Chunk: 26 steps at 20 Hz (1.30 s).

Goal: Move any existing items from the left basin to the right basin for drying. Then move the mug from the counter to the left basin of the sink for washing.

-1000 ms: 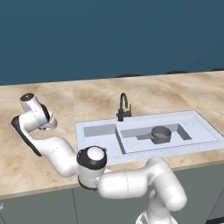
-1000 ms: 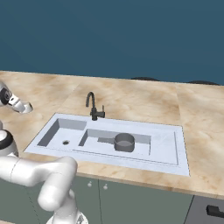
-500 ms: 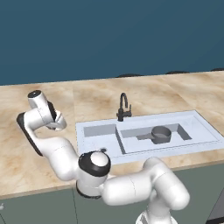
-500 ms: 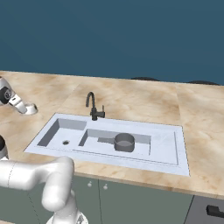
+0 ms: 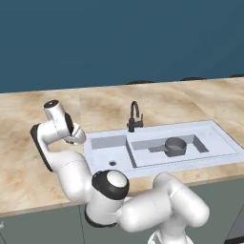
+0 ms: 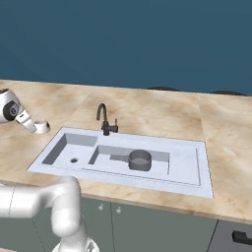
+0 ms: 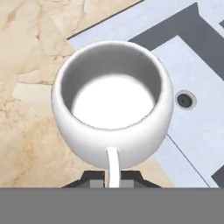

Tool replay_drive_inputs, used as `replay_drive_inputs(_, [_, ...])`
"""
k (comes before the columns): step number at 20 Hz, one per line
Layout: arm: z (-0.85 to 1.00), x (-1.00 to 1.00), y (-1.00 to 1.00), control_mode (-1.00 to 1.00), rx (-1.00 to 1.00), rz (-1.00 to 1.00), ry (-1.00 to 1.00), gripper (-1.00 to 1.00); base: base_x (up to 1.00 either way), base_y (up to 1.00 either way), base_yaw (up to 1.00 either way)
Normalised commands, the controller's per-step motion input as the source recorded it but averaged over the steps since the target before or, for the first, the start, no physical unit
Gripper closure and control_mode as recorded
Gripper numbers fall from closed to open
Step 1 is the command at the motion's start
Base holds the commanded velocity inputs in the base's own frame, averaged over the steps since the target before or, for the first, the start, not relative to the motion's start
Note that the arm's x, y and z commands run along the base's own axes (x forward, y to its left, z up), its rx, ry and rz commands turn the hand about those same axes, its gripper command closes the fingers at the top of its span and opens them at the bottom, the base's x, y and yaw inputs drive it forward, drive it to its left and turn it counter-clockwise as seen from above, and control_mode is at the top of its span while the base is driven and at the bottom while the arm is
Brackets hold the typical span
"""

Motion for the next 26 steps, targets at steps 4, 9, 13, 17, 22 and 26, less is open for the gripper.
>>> replay_drive_inputs(4, [0.00, -0.22, -0.58, -1.00, 0.00, -0.12, 0.00, 1.00, 0.00, 0.00, 0.00])
replay_drive_inputs(9, [0.00, -0.25, -0.58, -1.00, 0.00, -0.11, 0.00, 1.00, 0.00, 0.00, 0.00])
replay_drive_inputs(13, [0.00, -0.22, -0.59, -1.00, 0.00, -0.11, 0.00, 1.00, 0.00, 0.00, 0.00])
replay_drive_inputs(17, [0.00, -0.18, -0.59, -1.00, 0.00, -0.10, 0.00, 1.00, 0.00, 0.00, 0.00])
replay_drive_inputs(22, [0.00, -0.14, -0.54, -1.00, 0.00, -0.07, 0.00, 1.00, 0.00, 0.00, 0.00])
replay_drive_inputs(26, [-0.05, -0.02, -0.35, -1.00, 0.00, -0.03, 0.00, 1.00, 0.00, 0.00, 0.00])
